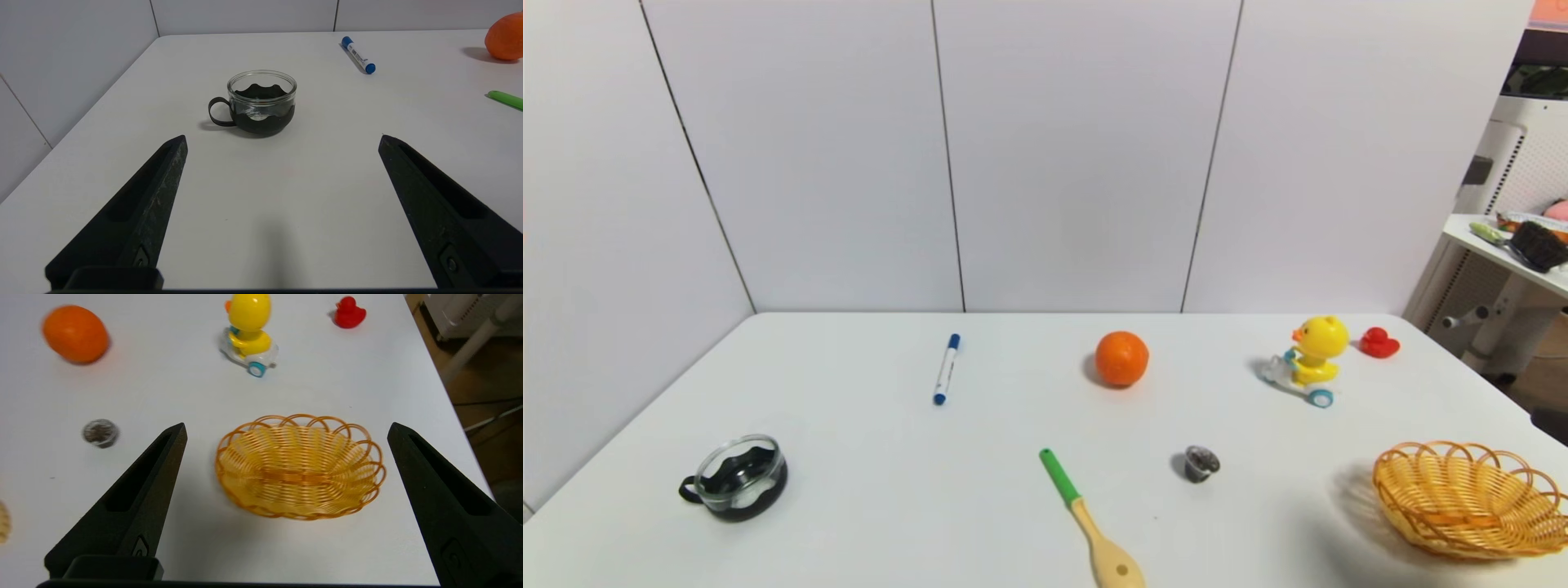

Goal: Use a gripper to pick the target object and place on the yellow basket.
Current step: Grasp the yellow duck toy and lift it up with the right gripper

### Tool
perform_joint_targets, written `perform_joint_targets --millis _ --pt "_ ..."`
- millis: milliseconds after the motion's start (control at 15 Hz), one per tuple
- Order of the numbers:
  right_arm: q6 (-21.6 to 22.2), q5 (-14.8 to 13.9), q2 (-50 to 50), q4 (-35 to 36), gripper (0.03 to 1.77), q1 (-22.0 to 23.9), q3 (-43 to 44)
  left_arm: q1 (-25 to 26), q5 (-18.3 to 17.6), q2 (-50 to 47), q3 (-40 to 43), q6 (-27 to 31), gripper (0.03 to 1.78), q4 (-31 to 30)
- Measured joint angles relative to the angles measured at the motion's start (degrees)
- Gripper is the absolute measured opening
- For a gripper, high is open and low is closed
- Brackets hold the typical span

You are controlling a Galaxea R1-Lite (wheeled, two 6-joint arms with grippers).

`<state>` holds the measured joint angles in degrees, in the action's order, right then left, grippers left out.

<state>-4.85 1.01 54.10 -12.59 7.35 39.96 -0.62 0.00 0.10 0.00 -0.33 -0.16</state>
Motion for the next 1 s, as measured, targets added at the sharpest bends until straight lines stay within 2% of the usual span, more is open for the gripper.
perform_joint_targets --millis 133,333,467,533,600,733,1000 --pt "-8.45 4.57 8.83 -1.66 1.69 6.01 4.74 0.00 -0.02 0.00 0.00 0.00 1.69 0.00" --pt "-24.31 19.05 19.27 -3.39 1.69 12.68 10.18 0.00 0.00 0.00 0.00 0.02 1.69 0.00" --pt "-33.88 27.12 25.53 -4.49 1.69 14.17 13.57 0.00 -0.02 0.00 0.00 0.00 1.69 0.00" --pt "-37.36 30.05 28.37 -4.49 1.69 14.31 14.91 0.00 0.00 0.00 0.00 0.00 1.69 0.00" --pt "-40.11 32.09 31.10 -4.40 1.69 14.31 15.98 0.00 0.00 0.00 0.00 0.02 1.69 0.00" --pt "-43.17 33.19 36.46 -4.44 1.69 13.92 18.62 0.00 -0.02 0.00 0.00 0.02 1.69 0.00" --pt "-42.72 33.66 43.91 -4.29 1.69 13.46 25.11 0.00 -0.02 0.00 0.00 0.02 1.69 0.00"
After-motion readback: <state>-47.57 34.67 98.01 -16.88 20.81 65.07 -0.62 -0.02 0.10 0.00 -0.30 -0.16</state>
